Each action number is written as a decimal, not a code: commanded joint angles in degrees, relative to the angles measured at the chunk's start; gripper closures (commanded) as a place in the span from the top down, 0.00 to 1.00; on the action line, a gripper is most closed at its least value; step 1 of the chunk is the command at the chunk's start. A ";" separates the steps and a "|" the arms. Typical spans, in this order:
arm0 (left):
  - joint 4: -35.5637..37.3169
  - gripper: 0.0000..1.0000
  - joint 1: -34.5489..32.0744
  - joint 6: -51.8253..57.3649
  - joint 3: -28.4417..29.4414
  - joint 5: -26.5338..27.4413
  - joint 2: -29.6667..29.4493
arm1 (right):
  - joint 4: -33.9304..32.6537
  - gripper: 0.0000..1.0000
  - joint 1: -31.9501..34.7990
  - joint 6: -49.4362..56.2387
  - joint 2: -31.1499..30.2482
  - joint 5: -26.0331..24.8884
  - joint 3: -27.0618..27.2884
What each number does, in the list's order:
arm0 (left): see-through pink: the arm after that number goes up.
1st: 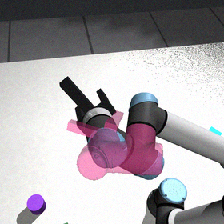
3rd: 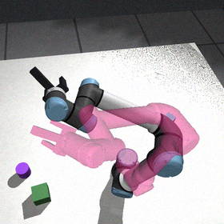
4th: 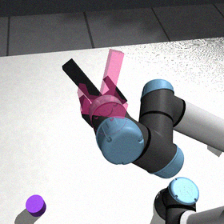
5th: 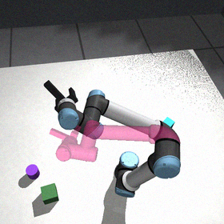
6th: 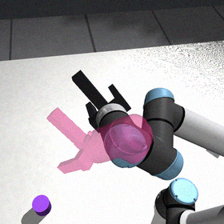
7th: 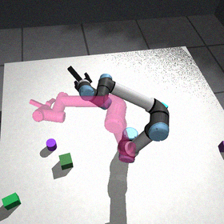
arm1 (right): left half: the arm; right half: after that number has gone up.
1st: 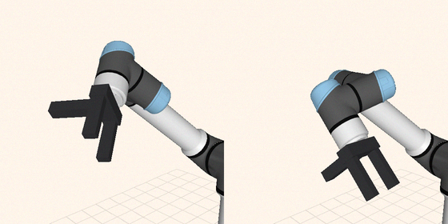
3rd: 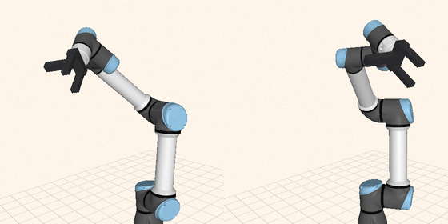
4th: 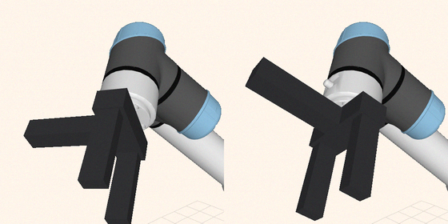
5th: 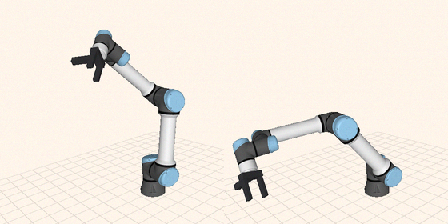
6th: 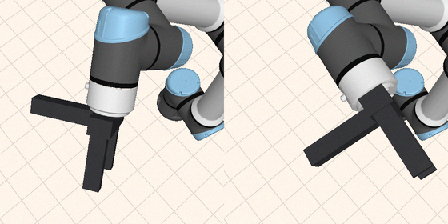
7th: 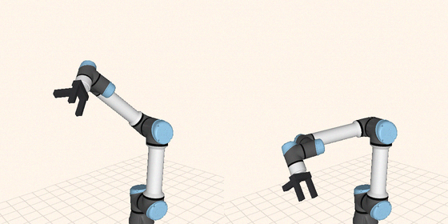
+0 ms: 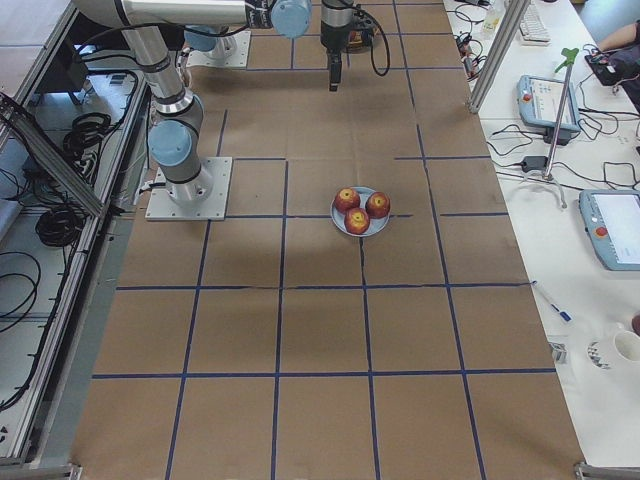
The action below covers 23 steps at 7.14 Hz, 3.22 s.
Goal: Transfer apple from basket to plate
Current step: 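Lower the left gripper over the yellow-red apple in the wicker basket, then close the left gripper on the yellow-red apple and lift it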
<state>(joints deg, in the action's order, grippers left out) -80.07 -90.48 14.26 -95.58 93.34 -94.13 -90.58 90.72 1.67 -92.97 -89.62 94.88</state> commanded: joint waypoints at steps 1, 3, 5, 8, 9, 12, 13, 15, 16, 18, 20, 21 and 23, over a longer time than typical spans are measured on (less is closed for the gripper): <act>12.25 0.99 6.43 11.18 -10.37 -0.18 -0.35 | -0.04 1.00 -0.01 0.00 0.07 -0.02 0.04; 19.93 0.99 11.09 19.09 -15.94 -0.09 -2.01 | -0.04 1.00 -0.01 0.00 0.07 -0.02 0.04; 22.22 0.99 15.40 24.57 -15.34 -0.18 -7.53 | -0.04 1.00 -0.01 0.00 0.07 -0.02 0.13; 27.85 0.99 16.48 27.48 -13.68 -0.35 -12.38 | -0.04 1.00 -0.01 0.00 0.07 -0.02 0.13; 27.86 0.99 16.56 29.05 -12.71 -0.18 -13.61 | 0.05 1.00 -0.01 0.00 0.07 -0.02 0.13; 27.86 0.99 17.35 30.82 -12.26 -0.27 -15.99 | -0.22 1.00 -0.01 0.00 0.16 -0.46 0.13; 27.86 0.99 17.36 31.17 -12.44 -0.09 -17.04 | -0.30 1.00 0.07 0.00 0.08 -0.46 0.04; 27.86 0.99 17.36 31.26 -12.70 0.00 -18.19 | -0.30 1.00 0.07 0.00 0.07 -0.29 0.04; 27.86 0.99 17.44 31.61 -12.62 0.09 -19.41 | -0.30 1.00 -0.01 0.00 0.16 -0.29 0.04; 27.78 0.81 18.75 33.02 -12.18 -0.26 -20.57 | -0.39 1.00 -0.10 0.00 0.25 -0.11 0.04; 27.78 0.32 18.85 33.46 -12.18 0.00 -20.31 | -0.30 1.00 -0.10 0.00 0.16 -0.11 -0.05; 27.52 0.28 18.59 33.29 -11.57 -0.09 -18.82 | -0.30 1.00 -0.10 0.00 0.08 -0.11 0.04; 22.89 0.27 14.40 30.58 -7.01 -0.96 -15.14 | -0.30 1.00 -0.10 0.00 0.25 0.06 0.04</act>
<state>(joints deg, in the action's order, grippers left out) -54.29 -73.37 46.62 -105.17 92.99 -111.50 -90.88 90.62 1.67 -92.81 -89.70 94.91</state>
